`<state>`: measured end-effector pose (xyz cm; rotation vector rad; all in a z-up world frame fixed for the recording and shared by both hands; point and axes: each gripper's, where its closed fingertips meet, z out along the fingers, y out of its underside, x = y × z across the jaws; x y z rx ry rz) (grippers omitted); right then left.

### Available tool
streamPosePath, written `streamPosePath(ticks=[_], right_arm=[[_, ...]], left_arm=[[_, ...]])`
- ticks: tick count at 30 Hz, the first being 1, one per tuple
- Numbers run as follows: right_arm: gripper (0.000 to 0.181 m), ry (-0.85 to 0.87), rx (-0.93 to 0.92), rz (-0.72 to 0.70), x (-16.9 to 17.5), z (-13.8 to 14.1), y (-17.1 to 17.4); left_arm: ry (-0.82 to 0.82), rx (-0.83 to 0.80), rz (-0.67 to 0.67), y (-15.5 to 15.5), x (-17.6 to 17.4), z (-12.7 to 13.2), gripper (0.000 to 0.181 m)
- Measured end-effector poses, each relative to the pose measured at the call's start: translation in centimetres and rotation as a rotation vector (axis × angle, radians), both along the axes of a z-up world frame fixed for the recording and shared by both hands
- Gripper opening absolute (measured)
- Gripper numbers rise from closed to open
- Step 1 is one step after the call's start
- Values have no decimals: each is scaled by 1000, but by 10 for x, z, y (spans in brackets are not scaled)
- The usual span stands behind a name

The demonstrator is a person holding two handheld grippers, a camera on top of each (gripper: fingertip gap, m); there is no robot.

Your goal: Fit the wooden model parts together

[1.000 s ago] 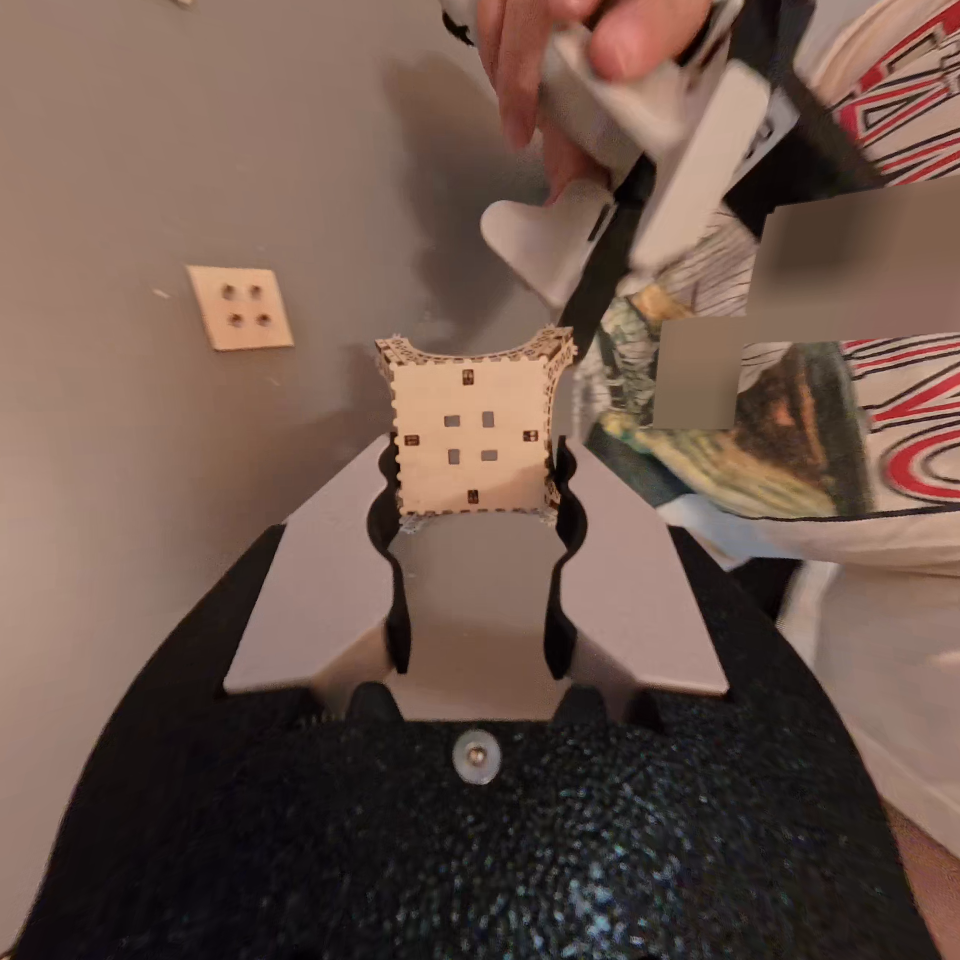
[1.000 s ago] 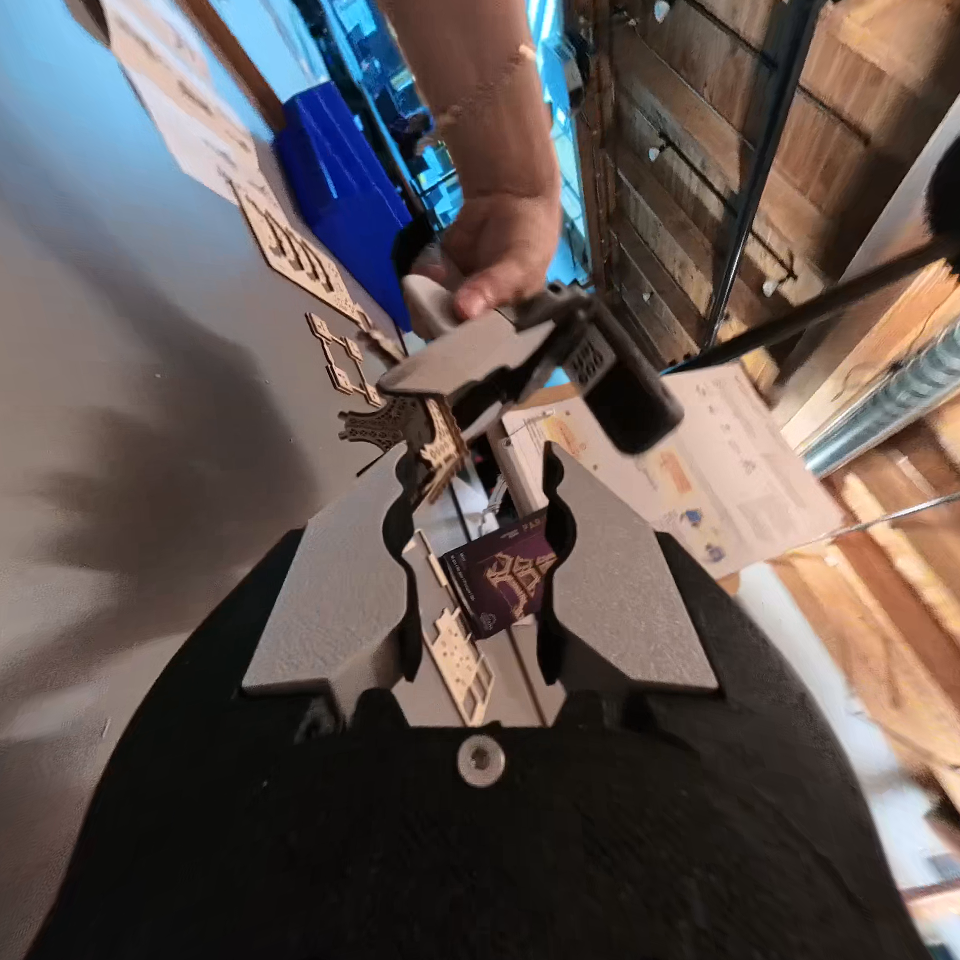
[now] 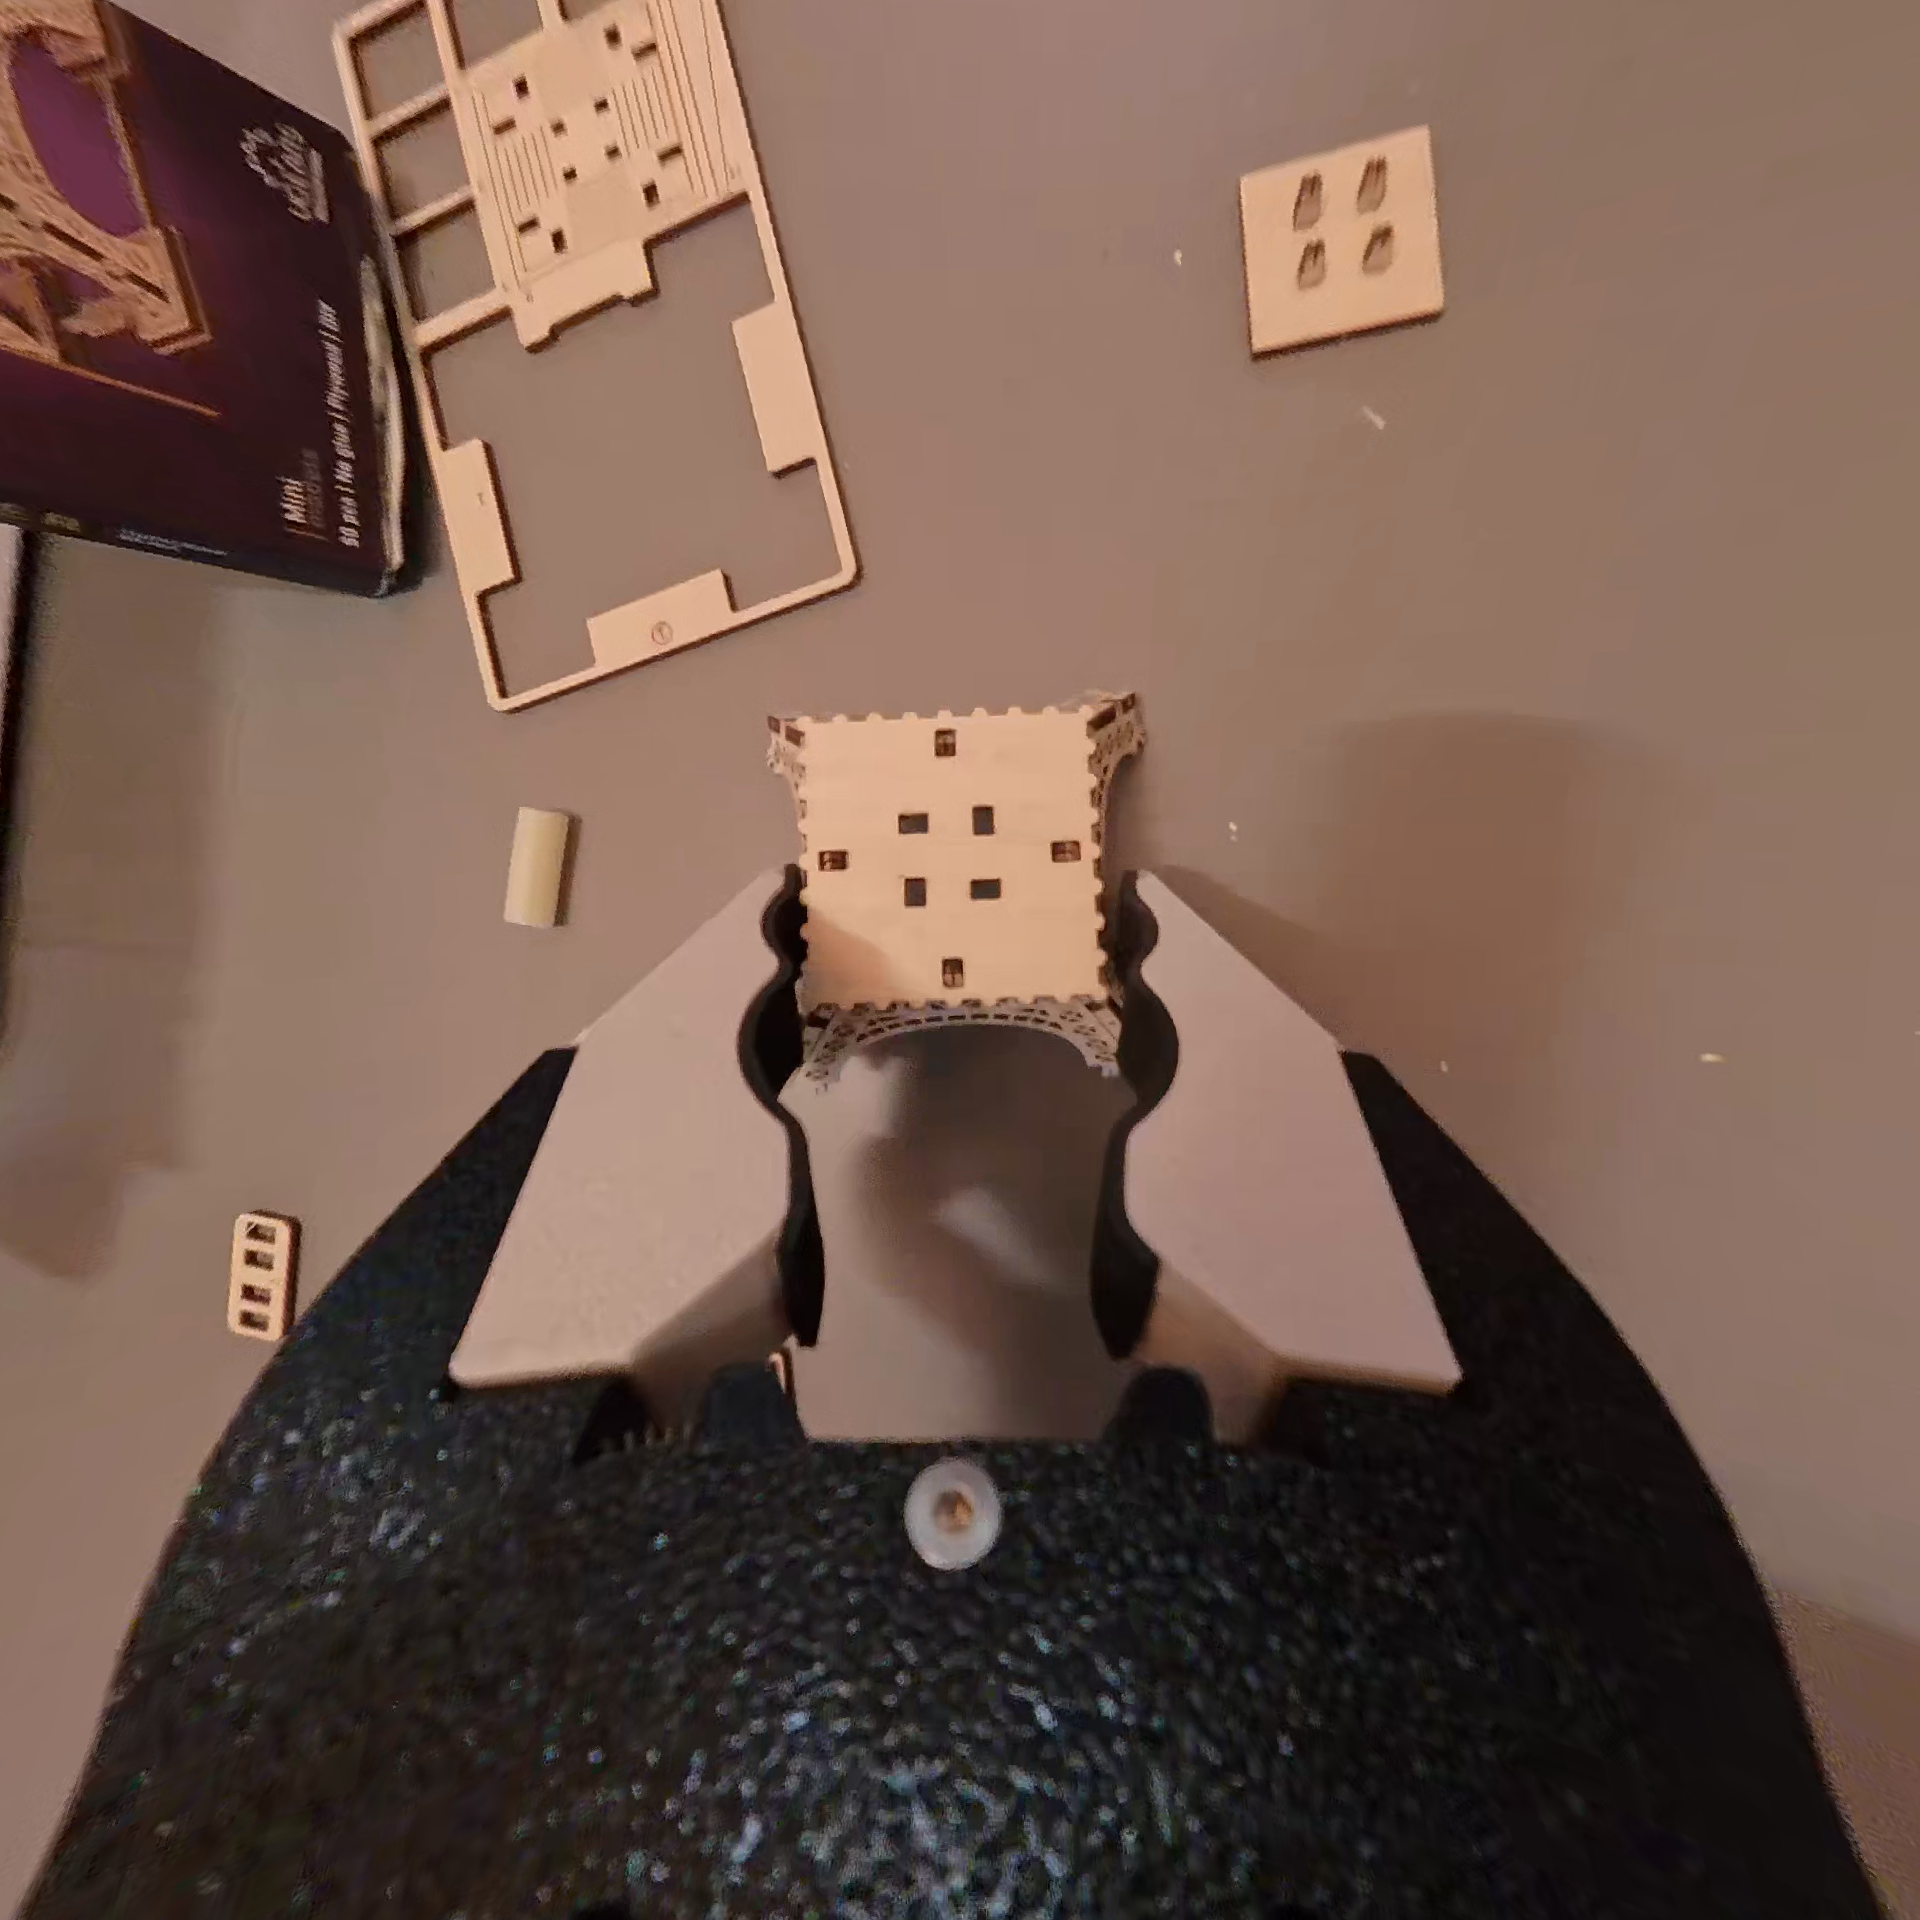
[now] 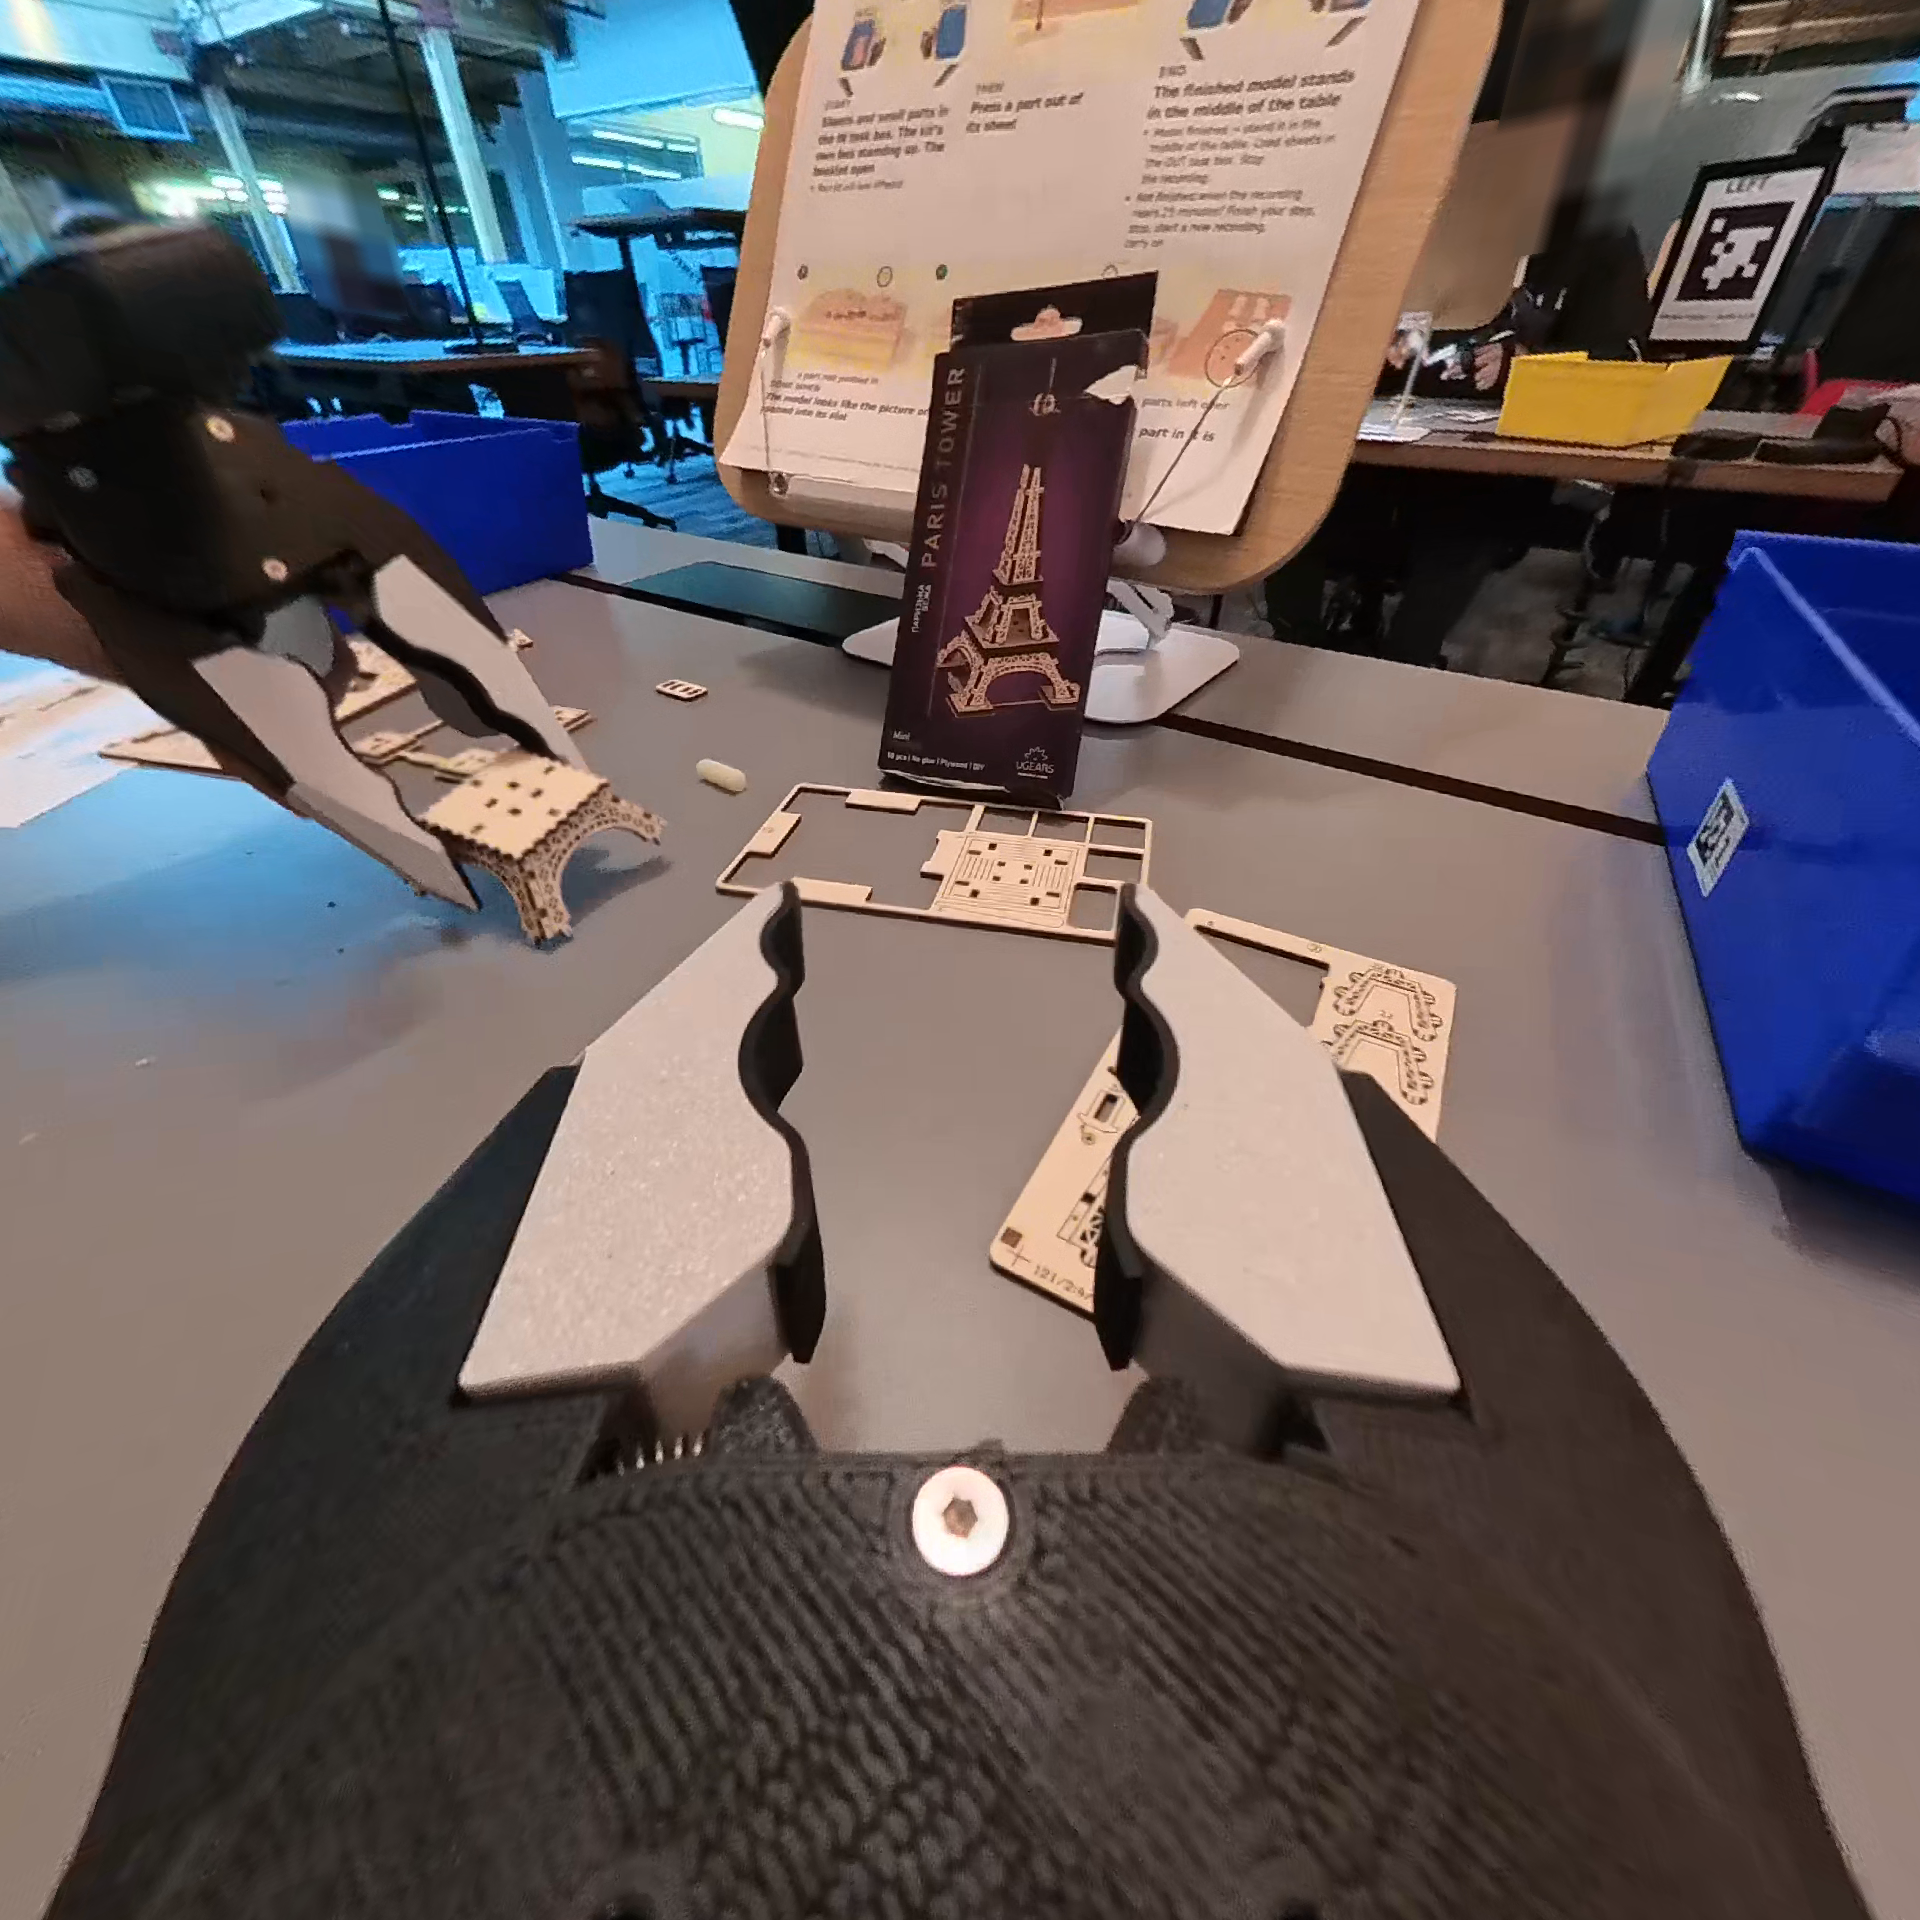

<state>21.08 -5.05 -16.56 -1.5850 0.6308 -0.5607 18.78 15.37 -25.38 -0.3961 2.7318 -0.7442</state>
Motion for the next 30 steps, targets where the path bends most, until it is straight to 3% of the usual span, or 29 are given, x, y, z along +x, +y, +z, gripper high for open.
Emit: streamPosePath(ticks=[4, 7, 10, 13, 16, 20, 23, 30], right_arm=[[59, -12, 45, -12, 2, 5, -4], [59, -32, 50, 16, -1, 8, -4], [59, -48, 78, 15, -1, 13, -7], [56, -45, 120, 0, 1, 17, -13], [53, -44, 154, -14, 2, 20, -16], [52, -57, 140, -15, 2, 21, -17], [51, -59, 120, -31, 3, 19, -22], [47, -35, 142, -56, 7, 19, -32]], left_arm=[[-34, -35, 23, -2, 4, 3, 59], [-90, -110, 146, 8, 2, 21, 80], [-180, -203, 233, 10, -13, 44, 70], [-221, -276, 241, -22, -41, 51, 59], [-238, -215, 209, -62, -61, 32, 58], [-208, -294, 252, -94, -68, 18, 55], [-199, -275, 306, -83, -62, 15, 55], [-293, -187, 383, -39, -46, 40, 51]])
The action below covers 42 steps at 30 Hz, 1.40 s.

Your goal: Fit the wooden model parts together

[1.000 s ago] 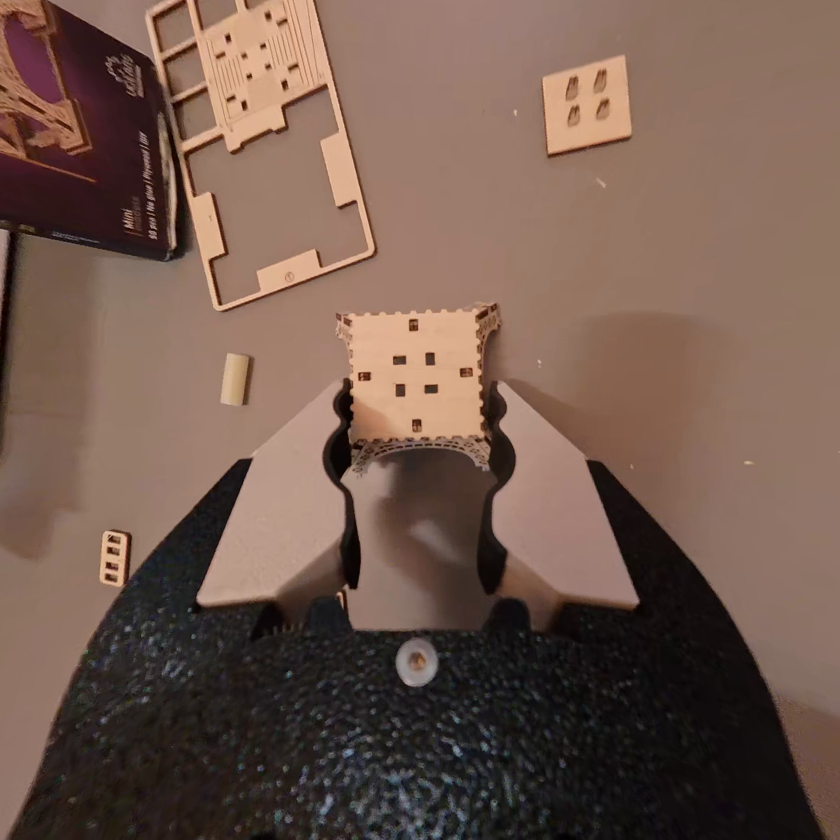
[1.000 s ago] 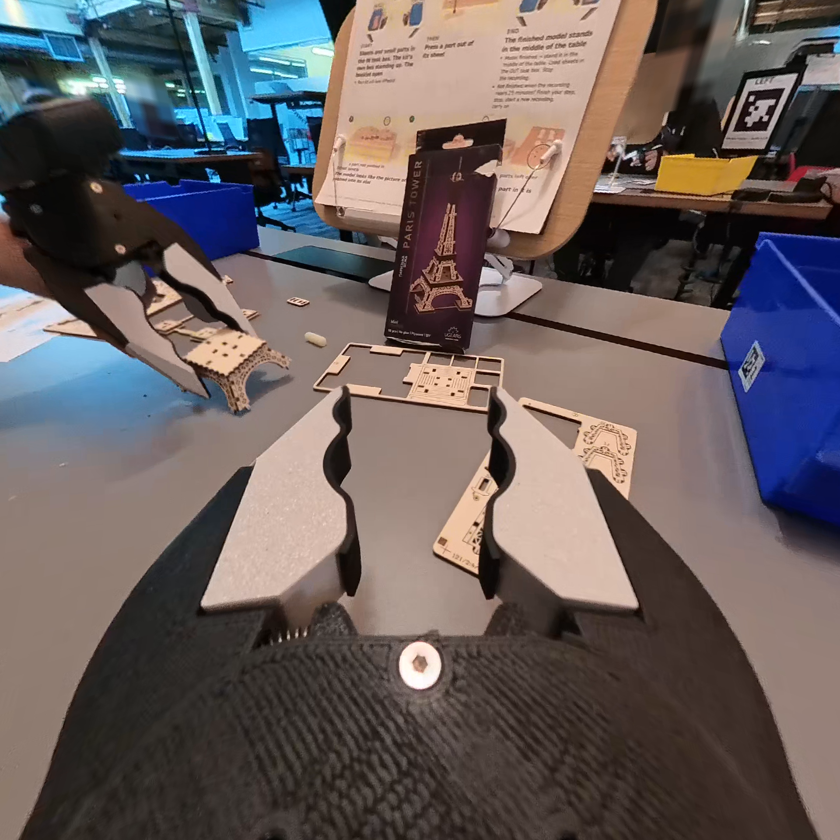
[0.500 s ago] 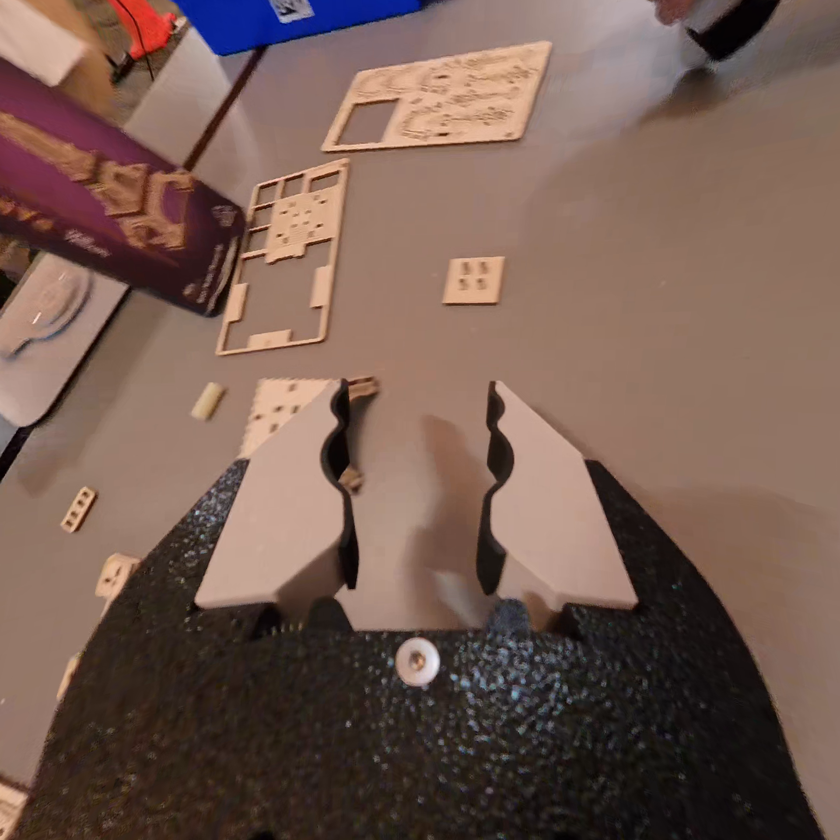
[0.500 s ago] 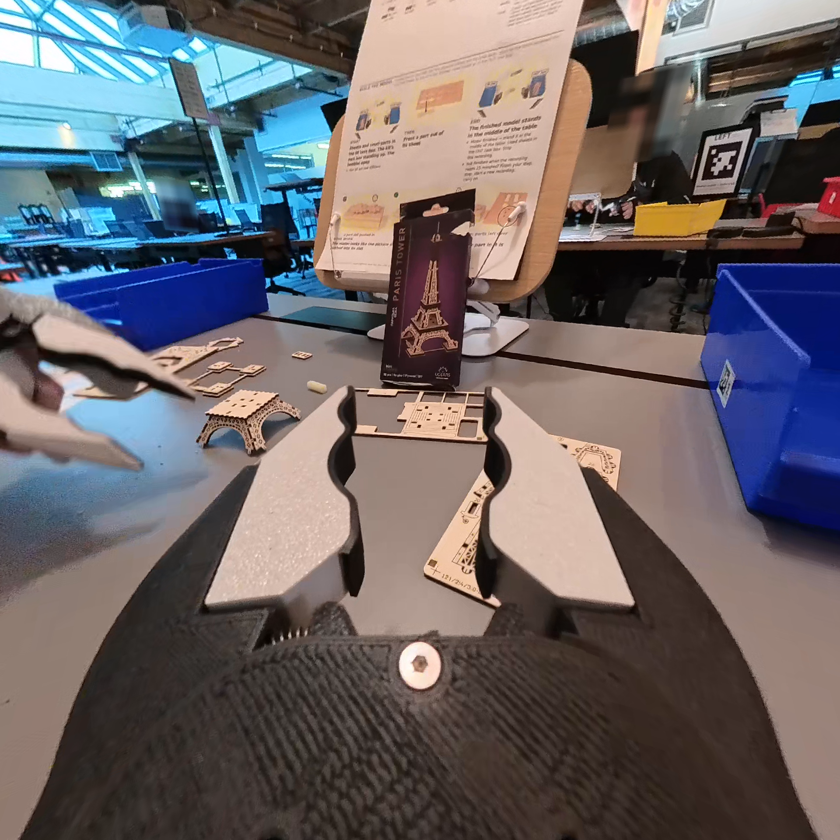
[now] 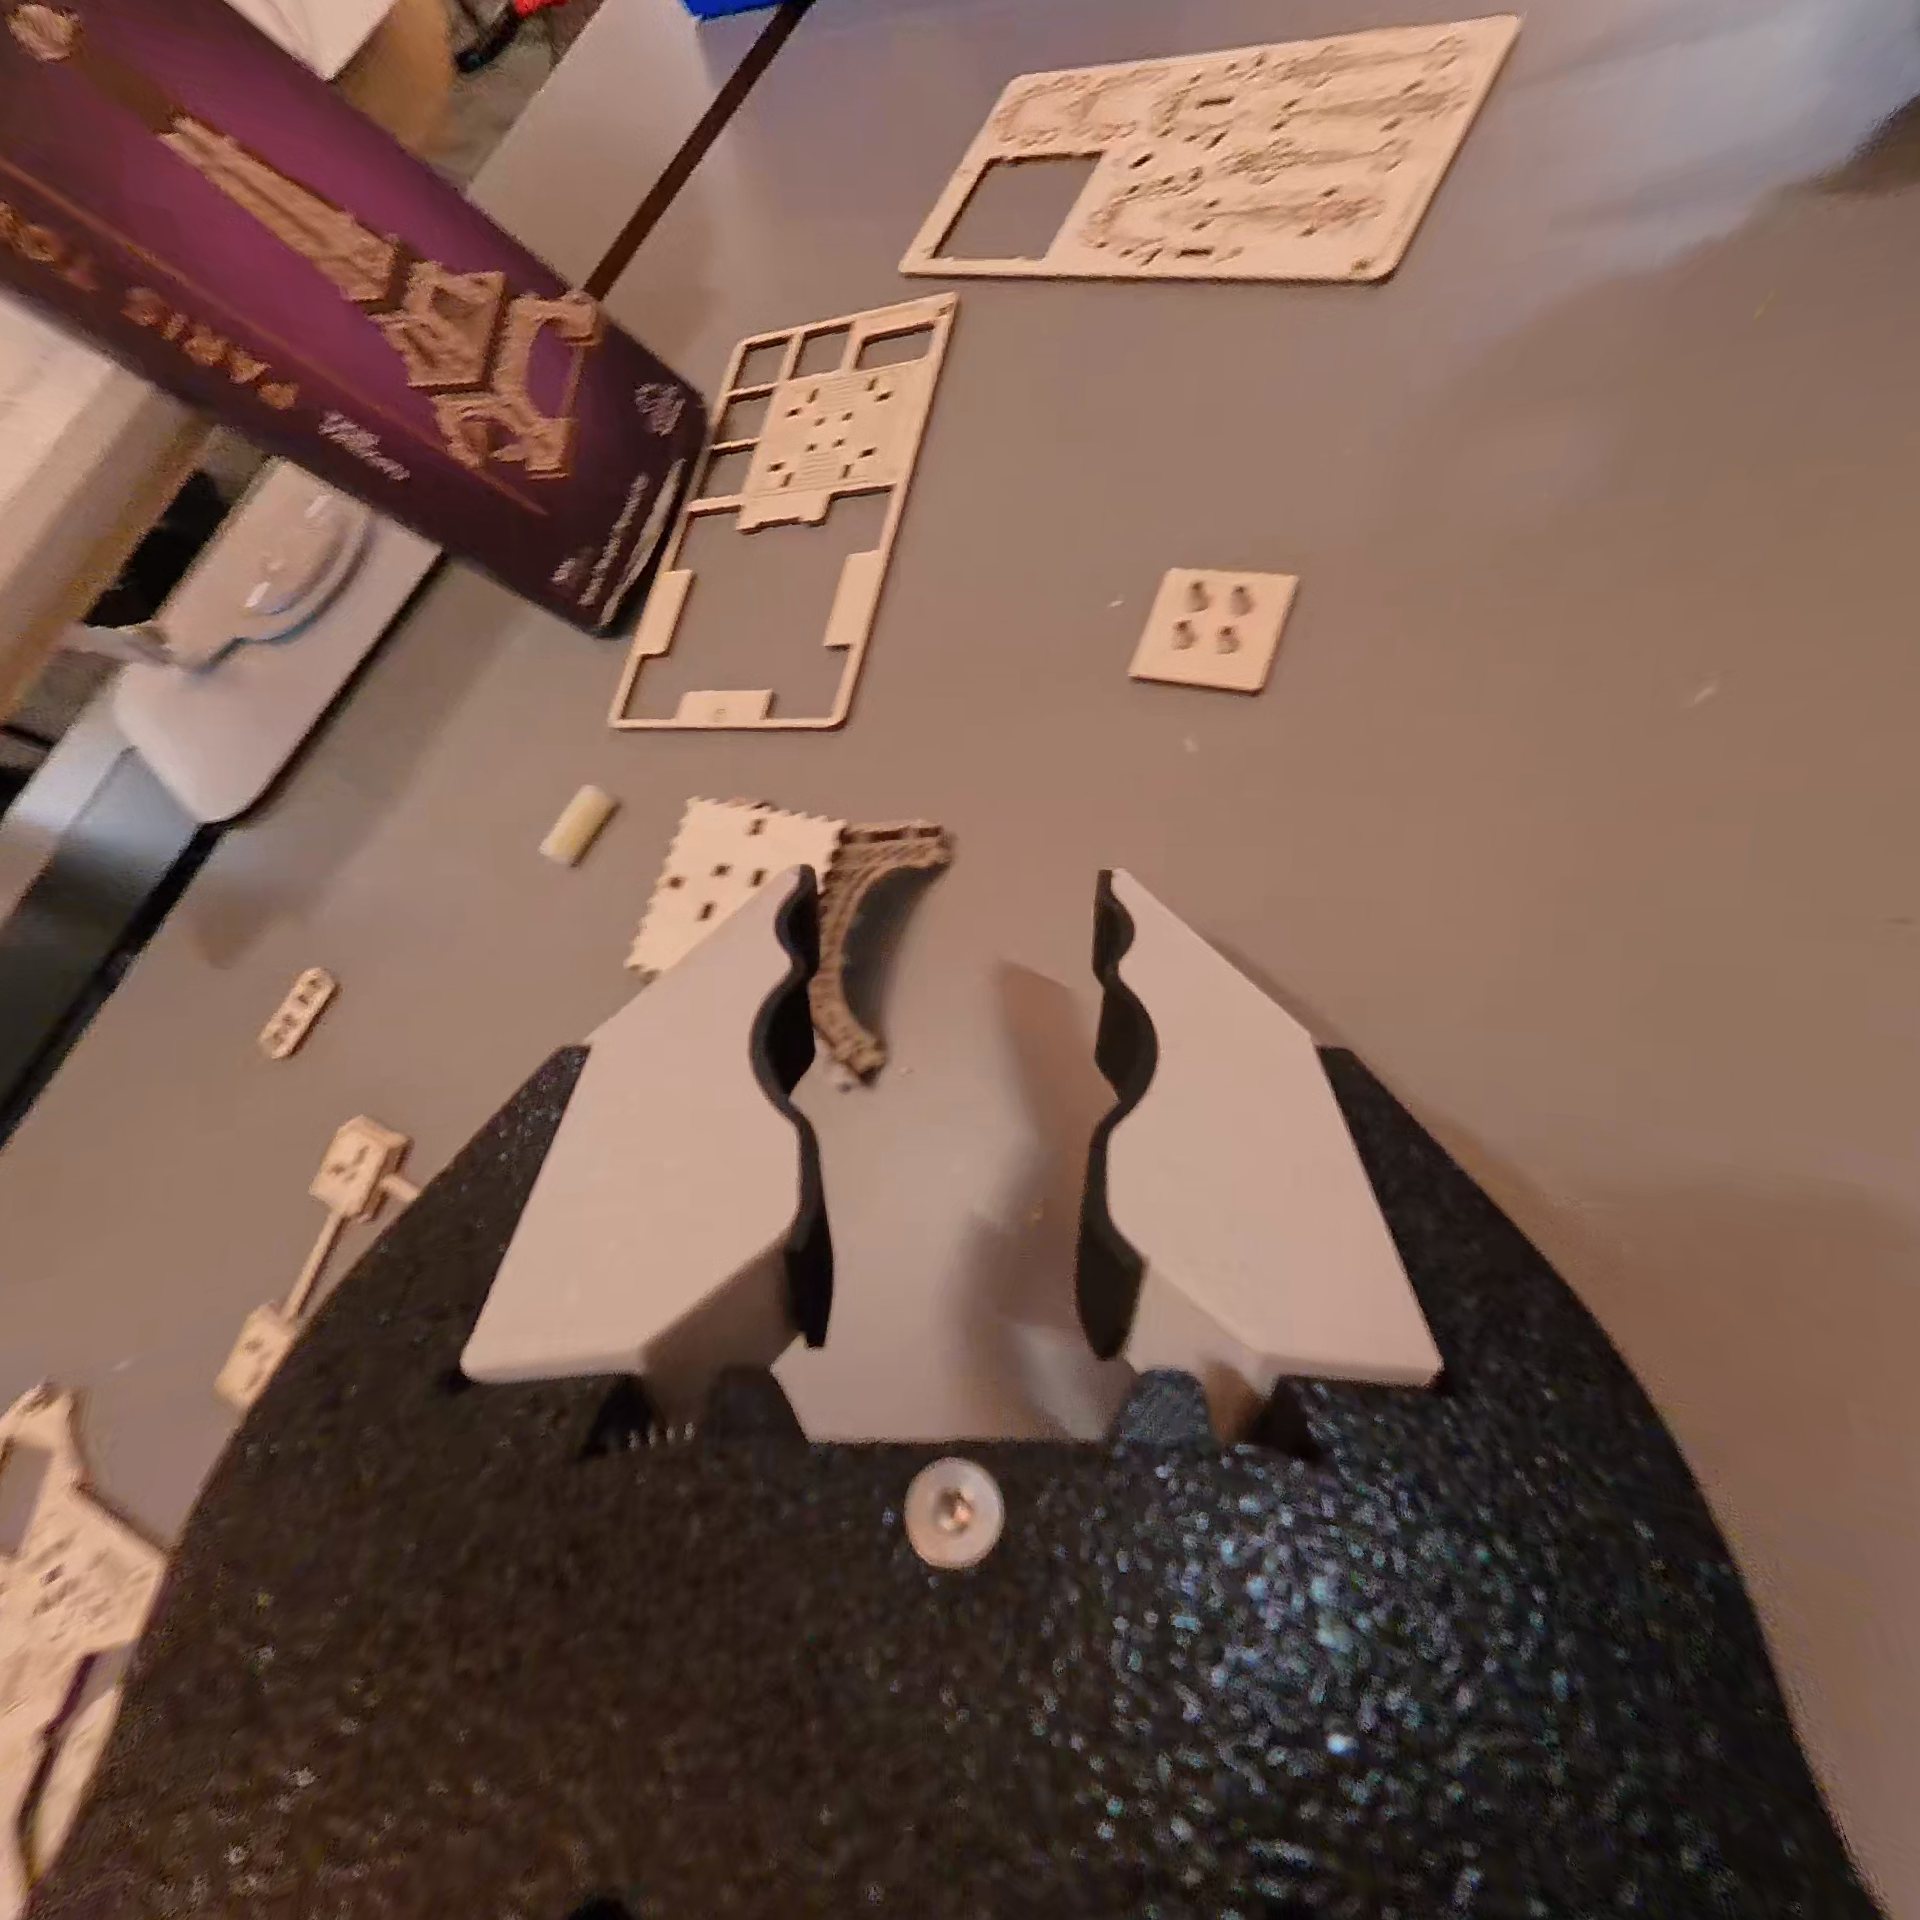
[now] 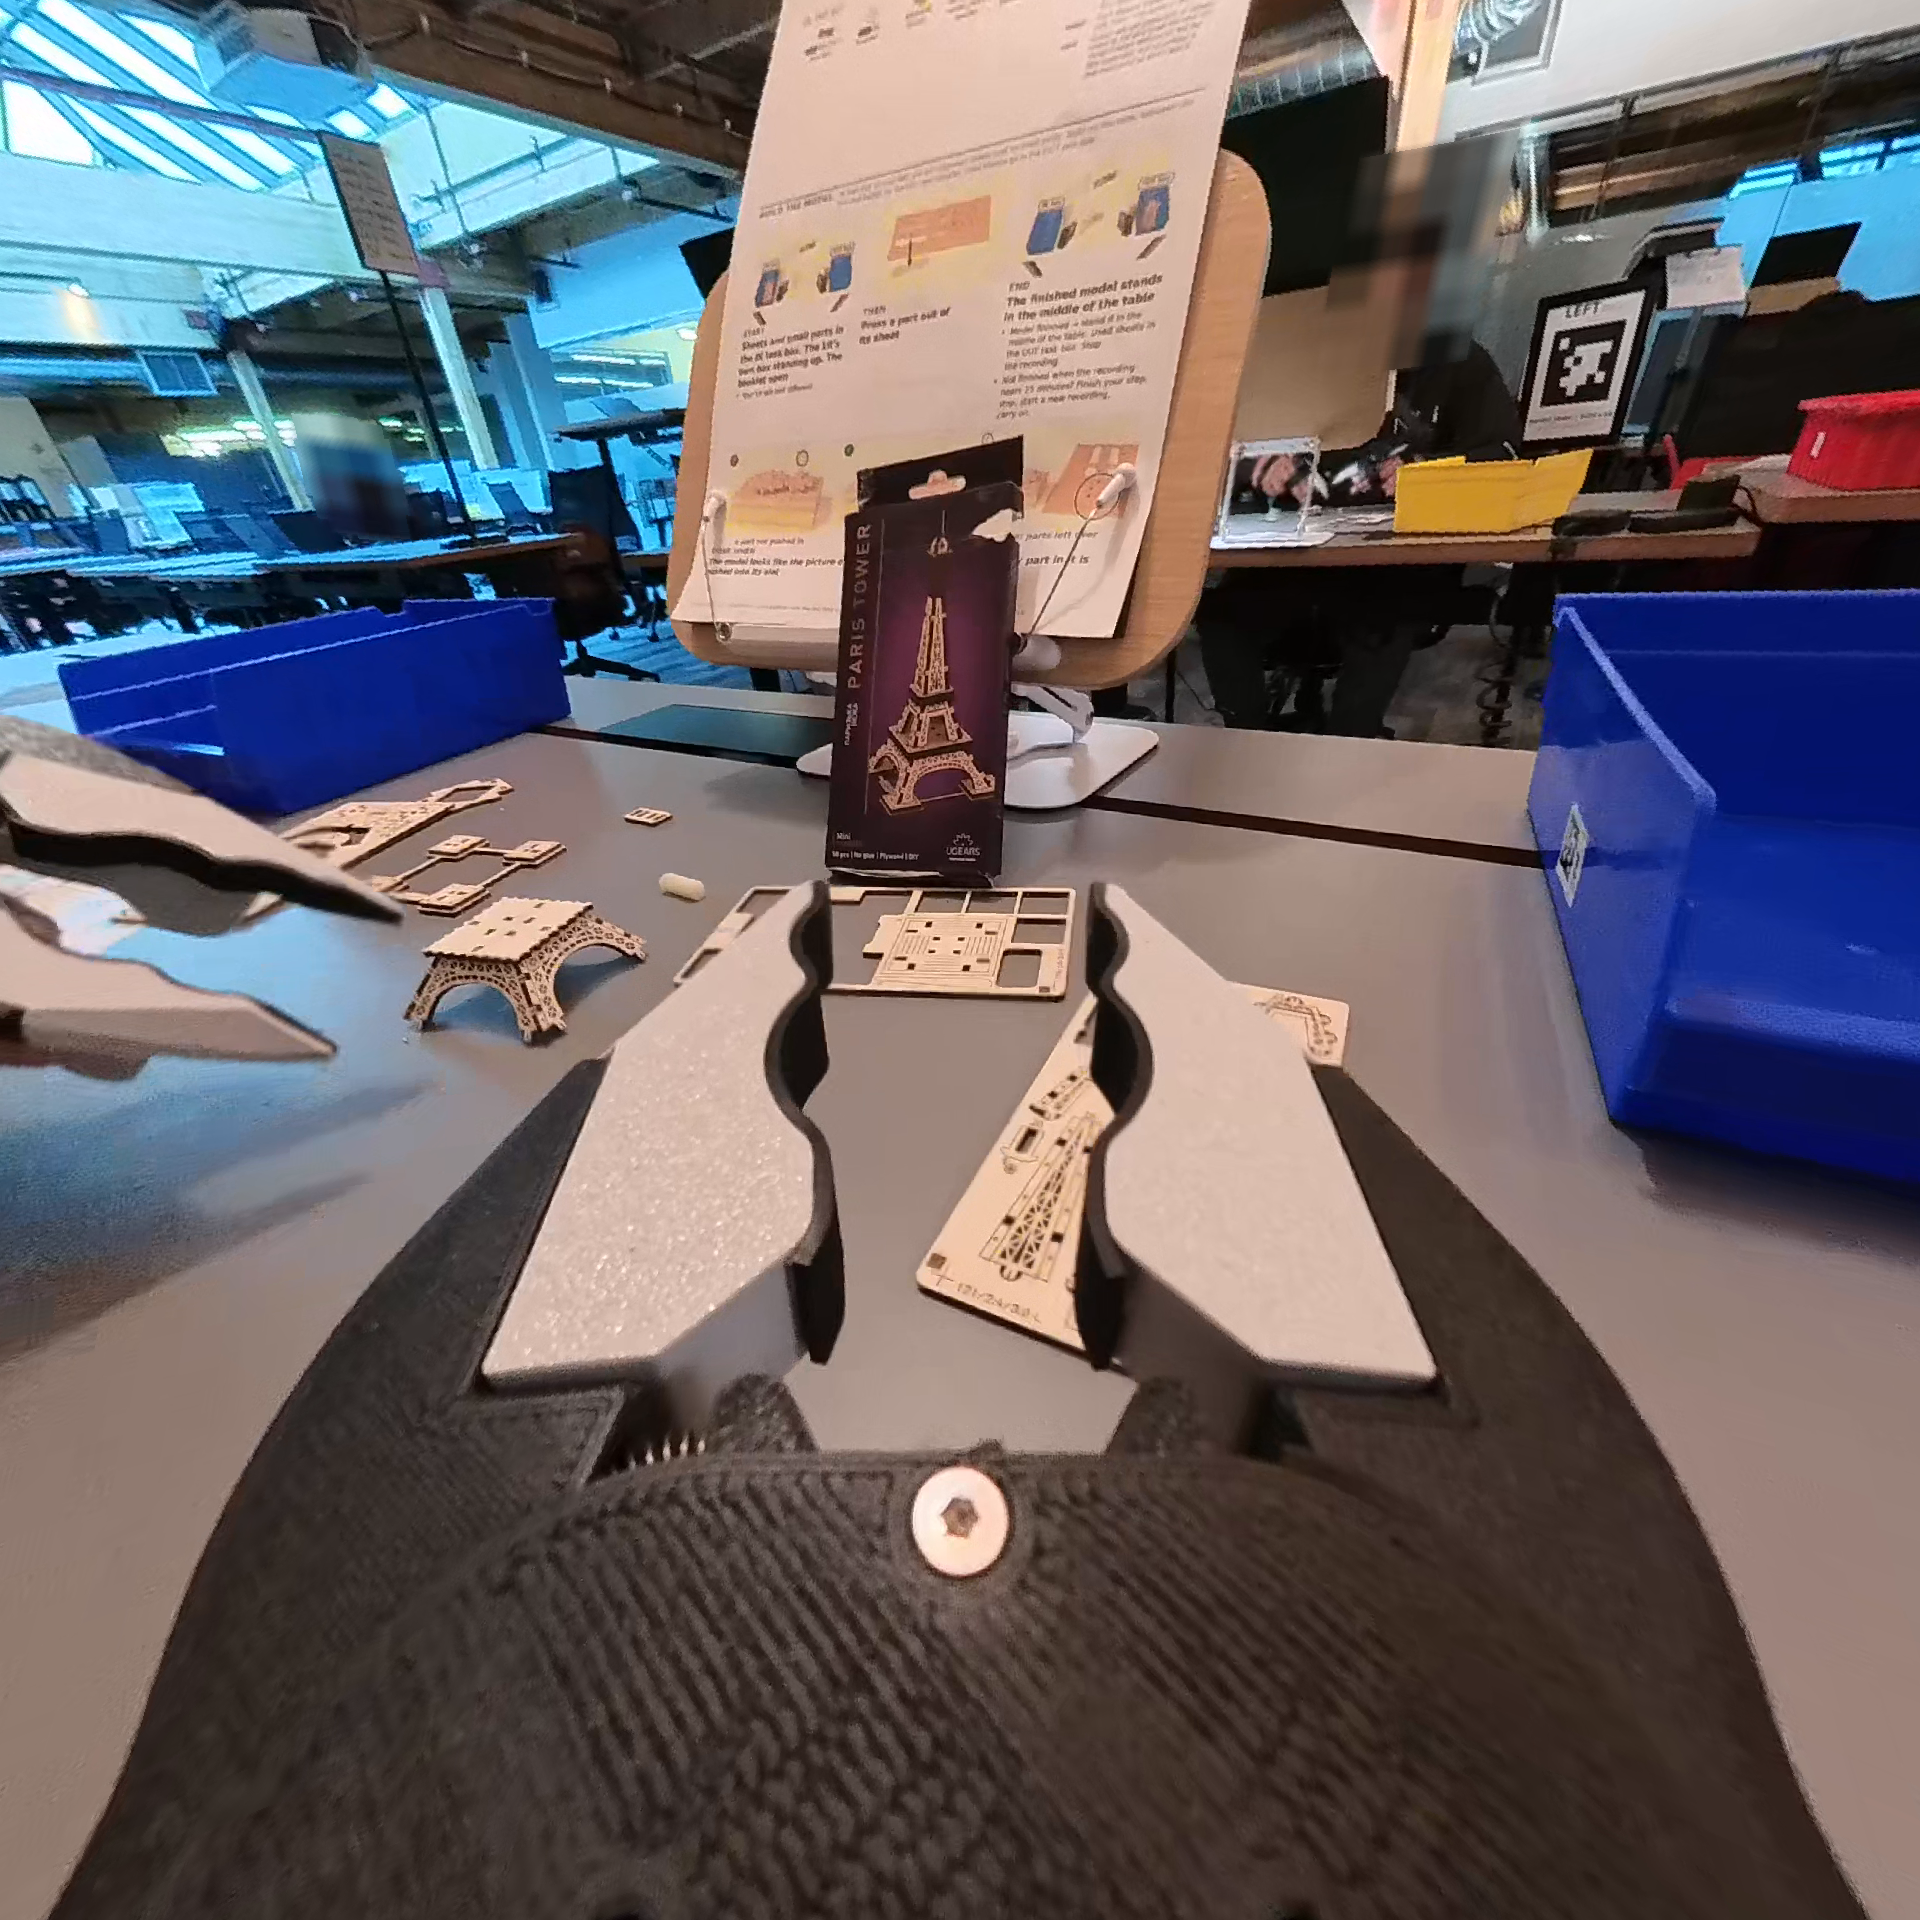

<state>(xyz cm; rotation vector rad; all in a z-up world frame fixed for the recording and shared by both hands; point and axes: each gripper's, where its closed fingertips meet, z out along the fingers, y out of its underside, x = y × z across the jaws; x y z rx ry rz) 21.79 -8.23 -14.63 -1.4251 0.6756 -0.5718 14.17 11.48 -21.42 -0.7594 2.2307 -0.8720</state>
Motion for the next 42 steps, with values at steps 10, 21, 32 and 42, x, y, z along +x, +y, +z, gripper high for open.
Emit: streamPosePath(ticks=[10, 21, 32, 42], right_arm=[[47, 31, -78, -64, 7, -10, -21], [46, 25, -96, -54, 6, -12, -19], [45, 26, -117, -44, 5, -14, -15], [43, 21, -131, -47, 5, -16, -11]], left_arm=[[28, -20, -111, -51, 1, -10, 48], [-52, -180, 36, -43, 21, 7, 39], [-5, 85, 371, 128, 10, 14, 36], [-10, -48, 463, 158, -6, 2, 31]])
